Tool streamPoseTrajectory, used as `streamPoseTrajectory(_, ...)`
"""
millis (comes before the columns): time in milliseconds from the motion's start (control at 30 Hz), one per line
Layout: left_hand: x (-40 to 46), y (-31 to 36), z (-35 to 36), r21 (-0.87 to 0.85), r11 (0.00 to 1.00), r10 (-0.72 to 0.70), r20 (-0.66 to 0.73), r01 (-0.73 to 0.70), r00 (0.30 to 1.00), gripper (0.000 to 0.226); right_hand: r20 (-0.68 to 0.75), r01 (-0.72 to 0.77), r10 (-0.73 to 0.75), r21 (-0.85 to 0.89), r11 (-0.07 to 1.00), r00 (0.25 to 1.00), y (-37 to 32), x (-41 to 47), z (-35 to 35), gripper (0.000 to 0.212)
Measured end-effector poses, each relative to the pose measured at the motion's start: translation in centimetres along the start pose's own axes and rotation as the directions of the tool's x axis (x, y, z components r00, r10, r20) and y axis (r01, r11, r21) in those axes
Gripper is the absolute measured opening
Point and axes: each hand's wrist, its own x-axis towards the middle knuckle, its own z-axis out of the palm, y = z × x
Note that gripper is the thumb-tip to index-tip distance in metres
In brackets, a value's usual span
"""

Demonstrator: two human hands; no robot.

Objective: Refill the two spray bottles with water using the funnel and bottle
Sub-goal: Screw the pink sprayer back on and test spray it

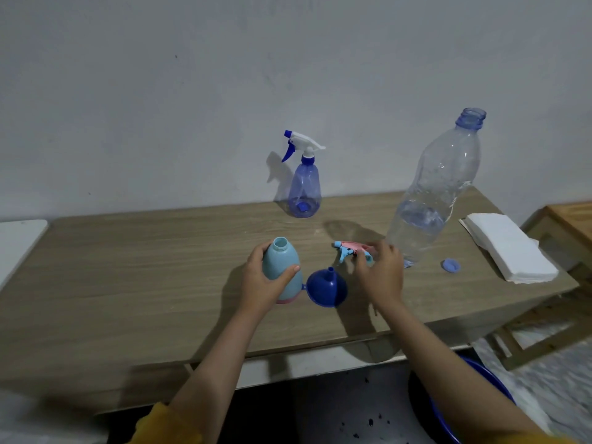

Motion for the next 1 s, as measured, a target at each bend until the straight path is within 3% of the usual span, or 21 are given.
streamPoseTrajectory(67, -0.1, 0.1, 0.0, -0.008, 1.000, -0.007, 0.006, 0.007, 1.000, 0.054, 0.145, -0.133, 0.150, -0.120, 0.984, 0.978, 1.0, 2.0, 0.5, 0.031)
streamPoseTrajectory(133, -0.1, 0.1, 0.0, -0.023, 1.000, -0.007, 0.013, 0.007, 1.000, 0.053, 0.256, -0.175, 0.208, -0.145, 0.974, 0.944, 1.6, 2.9, 1.0, 0.033)
streamPoseTrajectory(267, 0.0, -0.1, 0.1, -0.057, 0.998, -0.011, 0.012, 0.011, 1.000, 0.054, 0.254, -0.219, 0.235, -0.093, 0.971, 0.938, 1.7, 3.3, 1.5, 0.029)
streamPoseTrajectory(467, 0.2, -0.6, 0.3, -0.069, 0.997, 0.016, -0.003, -0.016, 1.000, 0.053, 0.173, -0.260, 0.232, 0.159, 0.952, 0.957, -1.7, 3.7, -0.7, 0.020)
streamPoseTrajectory(600, 0.5, -1.4, 0.6, -0.059, 0.998, 0.029, -0.032, -0.031, 0.999, 0.052, 0.171, -0.325, 0.276, 0.458, 0.827, 0.946, -6.5, 4.5, -2.9, 0.024)
streamPoseTrajectory(800, 0.6, -1.9, 0.8, -0.045, 0.999, 0.026, -0.037, -0.028, 0.999, 0.054, 0.354, -0.301, 0.079, 0.635, 0.711, 0.932, -13.0, 3.7, -4.9, 0.045)
streamPoseTrajectory(1000, 0.8, -1.7, 0.8, -0.055, 0.998, 0.017, -0.021, -0.018, 1.000, 0.054, 0.219, -0.101, -0.072, 0.685, 0.721, 0.973, -16.2, 3.2, -5.8, 0.043)
